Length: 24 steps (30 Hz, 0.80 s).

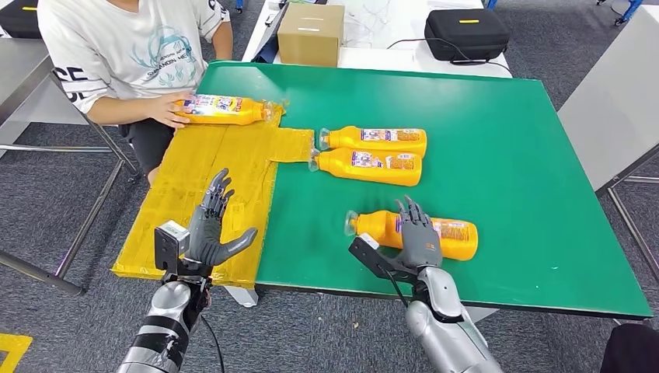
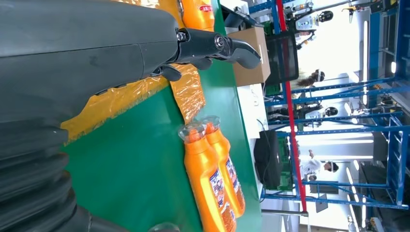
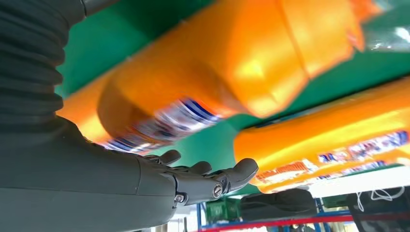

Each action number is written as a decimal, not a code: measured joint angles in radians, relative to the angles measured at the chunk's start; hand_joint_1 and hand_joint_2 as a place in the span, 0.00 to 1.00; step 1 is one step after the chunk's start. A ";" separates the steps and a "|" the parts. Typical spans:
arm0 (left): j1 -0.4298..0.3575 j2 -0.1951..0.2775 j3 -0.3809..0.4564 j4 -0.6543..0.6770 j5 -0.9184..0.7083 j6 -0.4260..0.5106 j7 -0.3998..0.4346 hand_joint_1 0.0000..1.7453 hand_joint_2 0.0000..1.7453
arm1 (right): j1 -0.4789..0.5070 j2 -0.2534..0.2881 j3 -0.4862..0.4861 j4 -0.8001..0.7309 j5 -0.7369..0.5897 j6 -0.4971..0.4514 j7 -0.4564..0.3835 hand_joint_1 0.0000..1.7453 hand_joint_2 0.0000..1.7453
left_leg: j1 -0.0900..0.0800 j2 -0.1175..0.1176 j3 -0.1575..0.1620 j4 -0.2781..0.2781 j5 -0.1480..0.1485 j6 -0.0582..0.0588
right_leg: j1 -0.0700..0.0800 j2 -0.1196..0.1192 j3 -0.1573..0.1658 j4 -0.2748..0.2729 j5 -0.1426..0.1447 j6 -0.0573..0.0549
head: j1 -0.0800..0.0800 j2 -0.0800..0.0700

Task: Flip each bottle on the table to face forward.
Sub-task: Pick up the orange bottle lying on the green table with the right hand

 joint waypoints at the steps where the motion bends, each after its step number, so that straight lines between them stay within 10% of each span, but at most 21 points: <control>1: 0.000 -0.001 0.002 0.000 0.000 -0.002 -0.001 0.00 1.00 | -0.004 -0.005 0.000 0.003 0.019 0.004 0.006 0.00 1.00 | 0.000 0.000 0.000 0.000 0.000 0.000 | 0.000 0.000 0.000 0.000 0.000 0.000 | 0.000 0.000; 24: 0.000 -0.009 0.041 0.002 0.002 -0.021 -0.016 0.00 1.00 | -0.062 -0.071 -0.006 0.043 0.104 0.056 0.031 0.00 1.00 | 0.000 0.000 0.000 0.000 0.000 0.000 | 0.000 0.000 0.000 0.000 0.000 0.000 | 0.000 0.000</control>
